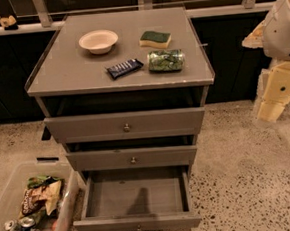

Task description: Close bottom drawer

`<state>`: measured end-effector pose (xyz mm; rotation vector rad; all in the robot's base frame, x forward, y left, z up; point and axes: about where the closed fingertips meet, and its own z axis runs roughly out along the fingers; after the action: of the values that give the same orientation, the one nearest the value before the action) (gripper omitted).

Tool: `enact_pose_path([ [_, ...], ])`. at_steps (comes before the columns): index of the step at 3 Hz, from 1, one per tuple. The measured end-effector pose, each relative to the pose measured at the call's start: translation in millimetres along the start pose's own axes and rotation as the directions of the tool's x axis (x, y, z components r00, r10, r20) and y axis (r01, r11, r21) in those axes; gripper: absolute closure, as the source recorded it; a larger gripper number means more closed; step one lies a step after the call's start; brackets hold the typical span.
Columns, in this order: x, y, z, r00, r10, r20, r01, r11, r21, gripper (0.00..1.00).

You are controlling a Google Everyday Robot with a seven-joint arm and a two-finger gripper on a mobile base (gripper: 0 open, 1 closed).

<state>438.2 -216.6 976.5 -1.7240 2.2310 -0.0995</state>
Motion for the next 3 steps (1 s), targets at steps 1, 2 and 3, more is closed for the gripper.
enact_pose_path([
  [1,2,3,4,1.0,-0.009,0.0,0.009,1.0,0.003,0.0],
  [2,21,20,46,0.999,-0.019,0.032,0.021,0.9986,-0.048,0.0],
  [3,65,57,125,0.998,0.012,0.068,-0.003,0.9907,-0.136,0.0],
])
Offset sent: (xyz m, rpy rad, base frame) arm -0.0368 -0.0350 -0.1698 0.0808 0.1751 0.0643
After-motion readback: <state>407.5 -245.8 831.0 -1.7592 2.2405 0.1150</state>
